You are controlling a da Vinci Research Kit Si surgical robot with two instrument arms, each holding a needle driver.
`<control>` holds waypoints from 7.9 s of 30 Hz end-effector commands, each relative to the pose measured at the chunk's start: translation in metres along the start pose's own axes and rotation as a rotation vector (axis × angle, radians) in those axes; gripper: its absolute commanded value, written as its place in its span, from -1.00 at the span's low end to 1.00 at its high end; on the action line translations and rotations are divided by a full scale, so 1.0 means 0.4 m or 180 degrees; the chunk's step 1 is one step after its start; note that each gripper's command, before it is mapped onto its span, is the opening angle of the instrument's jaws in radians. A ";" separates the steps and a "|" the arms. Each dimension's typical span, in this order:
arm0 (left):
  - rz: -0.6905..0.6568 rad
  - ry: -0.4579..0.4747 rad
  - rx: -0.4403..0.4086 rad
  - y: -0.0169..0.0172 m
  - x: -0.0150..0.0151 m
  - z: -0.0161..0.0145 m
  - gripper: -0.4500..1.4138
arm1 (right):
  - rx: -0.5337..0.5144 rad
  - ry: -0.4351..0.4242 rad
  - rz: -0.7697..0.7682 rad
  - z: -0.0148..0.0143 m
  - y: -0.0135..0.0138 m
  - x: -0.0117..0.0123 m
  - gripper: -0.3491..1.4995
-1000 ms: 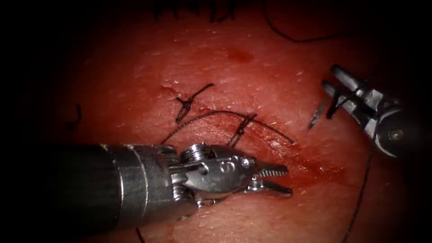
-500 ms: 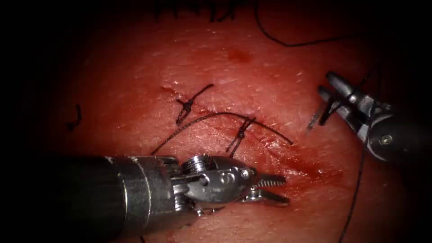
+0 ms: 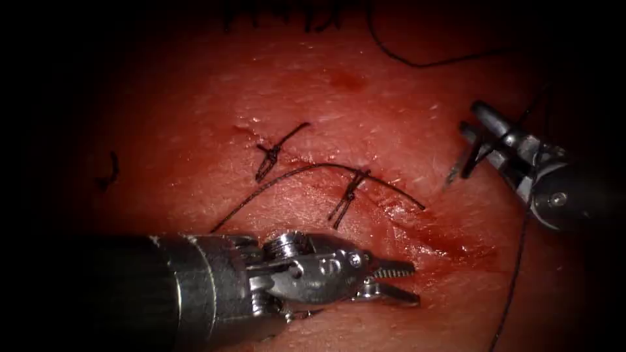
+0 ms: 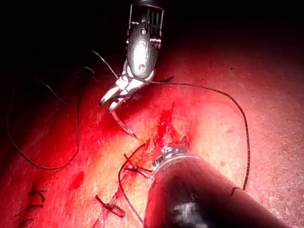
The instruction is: Wound Closure
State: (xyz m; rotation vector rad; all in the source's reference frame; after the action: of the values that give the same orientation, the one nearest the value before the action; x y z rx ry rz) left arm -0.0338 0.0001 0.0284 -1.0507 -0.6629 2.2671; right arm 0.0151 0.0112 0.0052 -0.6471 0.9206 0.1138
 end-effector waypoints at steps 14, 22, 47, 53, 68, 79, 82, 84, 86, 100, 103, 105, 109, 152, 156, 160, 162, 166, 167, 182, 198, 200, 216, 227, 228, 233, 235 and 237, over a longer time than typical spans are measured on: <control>-0.0048 0.0004 0.0001 -0.0022 0.0049 -0.0009 -0.53 | -0.0043 0.0015 -0.0144 0.0018 -0.0055 -0.0031 -1.00; -0.0116 0.0077 0.0075 -0.0052 0.0082 -0.0017 -0.50 | 0.0033 0.0152 -0.0228 -0.0007 -0.0131 -0.0056 -1.00; -0.0061 0.0068 0.0224 -0.0085 0.0033 -0.0025 -0.59 | 0.0253 0.0271 -0.0436 -0.0126 -0.0298 0.0011 -1.00; -0.0045 0.0059 0.0231 -0.0084 0.0033 -0.0024 -0.61 | 0.0268 0.0279 -0.0500 -0.0117 -0.0305 0.0039 -1.00; -0.0013 0.0052 0.0247 -0.0082 0.0034 -0.0019 -0.66 | 0.0252 0.0295 -0.0517 -0.0078 -0.0285 0.0008 -1.00; -0.0010 0.0032 0.0260 -0.0074 0.0024 -0.0005 -0.68 | 0.0105 0.0226 -0.0276 -0.0041 -0.0247 0.0001 -0.80; -0.0007 0.0021 0.0256 -0.0073 0.0022 -0.0002 -0.68 | 0.0048 0.0197 -0.0236 -0.0037 -0.0245 -0.0002 -0.60; -0.0007 0.0021 0.0256 -0.0073 0.0022 -0.0002 -0.68 | -0.0002 0.0181 -0.0232 -0.0032 -0.0245 -0.0001 -0.51; -0.0008 0.0022 0.0257 -0.0073 0.0022 -0.0002 -0.68 | -0.0024 0.0159 -0.0230 -0.0028 -0.0246 0.0001 -0.49; 0.0011 0.0021 0.0252 -0.0069 0.0020 -0.0001 -0.70 | -0.0419 -0.0298 0.0023 0.0009 -0.0251 0.0018 0.27; 0.0010 0.0020 0.0244 -0.0067 0.0020 0.0000 -0.70 | -0.0469 -0.0394 0.0021 0.0013 -0.0246 0.0014 0.29; 0.0010 0.0020 0.0244 -0.0067 0.0020 0.0000 -0.70 | -0.0482 -0.0400 0.0021 0.0014 -0.0245 0.0013 0.29; 0.0010 0.0020 0.0244 -0.0067 0.0020 0.0000 -0.71 | -0.0537 -0.0454 0.0025 0.0022 -0.0234 0.0011 0.29; 0.0110 -0.0046 0.0131 -0.0099 -0.0022 -0.0072 -0.79 | 0.0384 0.0215 0.0368 0.0024 -0.0287 -0.0123 -1.00; 0.0111 -0.0056 0.0132 -0.0098 -0.0024 -0.0074 -0.79 | 0.0433 0.0215 0.0433 0.0028 -0.0298 -0.0127 -1.00; 0.0112 -0.0056 0.0132 -0.0098 -0.0024 -0.0074 -0.79 | 0.0614 0.0185 0.0517 0.0042 -0.0328 -0.0127 -1.00; 0.0112 -0.0056 0.0135 -0.0099 -0.0025 -0.0072 -0.79 | 0.0699 0.0159 0.0586 0.0057 -0.0349 -0.0130 -1.00; 0.0112 -0.0055 0.0137 -0.0099 -0.0025 -0.0070 -0.79 | 0.0861 0.0128 0.0643 0.0082 -0.0376 -0.0132 -1.00; 0.0112 -0.0055 0.0137 -0.0099 -0.0025 -0.0070 -0.79 | 0.0884 0.0099 0.0668 0.0082 -0.0384 -0.0134 -1.00; 0.0112 -0.0065 0.0139 -0.0097 -0.0025 -0.0070 -0.79 | 0.0711 -0.0121 0.0794 -0.0013 -0.0341 -0.0158 -1.00; 0.0110 -0.0083 0.0148 -0.0091 -0.0024 -0.0066 -0.79 | 0.0486 -0.0533 0.0735 -0.0037 -0.0291 -0.0139 -1.00; 0.0110 -0.0083 0.0147 -0.0091 -0.0024 -0.0066 -0.79 | 0.0431 -0.0614 0.0750 -0.0044 -0.0285 -0.0140 -1.00; 0.0105 -0.0082 0.0144 -0.0087 -0.0021 -0.0069 -0.79 | 0.0429 -0.1245 0.0961 -0.0060 -0.0279 -0.0159 -1.00; 0.0104 -0.0082 0.0141 -0.0087 -0.0019 -0.0071 -0.79 | 0.0762 -0.1115 0.0771 -0.0002 -0.0290 -0.0086 -1.00; 0.0104 -0.0083 0.0140 -0.0087 -0.0020 -0.0072 -0.79 | 0.0885 -0.1209 0.0779 0.0006 -0.0293 -0.0092 -1.00; 0.0104 -0.0083 0.0139 -0.0087 -0.0019 -0.0073 -0.79 | 0.1134 -0.1373 0.0759 0.0007 -0.0318 -0.0128 -1.00; 0.0104 -0.0083 0.0139 -0.0087 -0.0019 -0.0073 -0.79 | 0.1098 -0.1553 0.0954 -0.0007 -0.0323 -0.0169 -1.00; 0.0104 -0.0083 0.0139 -0.0087 -0.0019 -0.0073 -0.79 | 0.1084 -0.1586 0.0959 -0.0013 -0.0317 -0.0176 -1.00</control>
State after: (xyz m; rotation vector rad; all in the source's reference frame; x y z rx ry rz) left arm -0.0295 0.0028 0.0289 -1.0185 -0.6077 2.3159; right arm 0.0142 0.0024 0.0158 -0.1466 0.5227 0.3718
